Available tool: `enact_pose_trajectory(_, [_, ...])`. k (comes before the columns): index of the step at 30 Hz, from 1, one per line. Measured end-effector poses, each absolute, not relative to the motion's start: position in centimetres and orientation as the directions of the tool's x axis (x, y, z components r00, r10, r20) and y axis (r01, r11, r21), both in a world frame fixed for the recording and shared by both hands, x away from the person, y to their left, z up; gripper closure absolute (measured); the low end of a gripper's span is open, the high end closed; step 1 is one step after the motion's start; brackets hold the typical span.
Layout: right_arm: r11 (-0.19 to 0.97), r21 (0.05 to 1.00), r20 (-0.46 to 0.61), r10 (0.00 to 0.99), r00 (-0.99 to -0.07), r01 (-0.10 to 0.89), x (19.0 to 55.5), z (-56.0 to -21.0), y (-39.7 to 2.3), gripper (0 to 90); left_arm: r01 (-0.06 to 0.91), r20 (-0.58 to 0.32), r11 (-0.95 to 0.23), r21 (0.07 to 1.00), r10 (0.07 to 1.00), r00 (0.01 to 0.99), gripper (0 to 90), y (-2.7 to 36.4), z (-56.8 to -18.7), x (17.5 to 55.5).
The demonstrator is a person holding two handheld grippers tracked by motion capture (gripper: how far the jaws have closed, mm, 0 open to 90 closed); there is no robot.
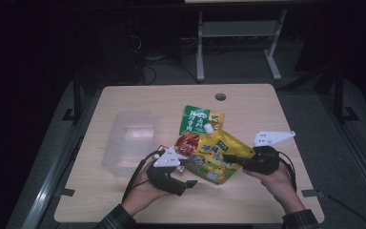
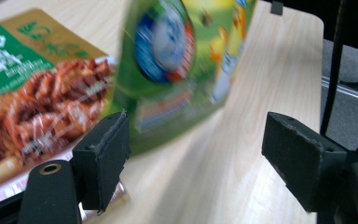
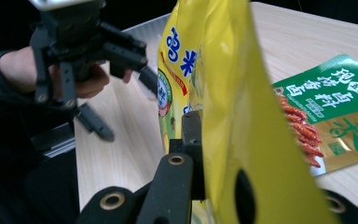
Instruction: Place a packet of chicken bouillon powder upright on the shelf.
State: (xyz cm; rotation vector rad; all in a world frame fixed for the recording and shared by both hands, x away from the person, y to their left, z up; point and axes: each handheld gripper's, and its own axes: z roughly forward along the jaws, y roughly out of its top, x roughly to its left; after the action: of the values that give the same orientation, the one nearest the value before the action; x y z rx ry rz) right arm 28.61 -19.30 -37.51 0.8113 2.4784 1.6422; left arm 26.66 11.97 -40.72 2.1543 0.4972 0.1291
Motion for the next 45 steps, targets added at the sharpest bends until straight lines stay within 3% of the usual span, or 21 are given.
enact_pose_trajectory(21, [0.38, 0.839, 0.198, 0.453, -0.869, 0.389, 32.0, -34.9, -15.0, 90.0, 0.282, -0.079, -0.593, 0.754, 0.344, 0.936, 17.0, 11.5, -44.1, 23.8])
enact_pose_trajectory(45, [0.44, 0.821, 0.182, 0.403, -0.897, 0.364, 35.3, -30.5, -4.5, 90.0, 0.269, -0.035, -0.593, 0.759, 0.375, 0.926, 17.0, 11.8, -44.5, 22.8])
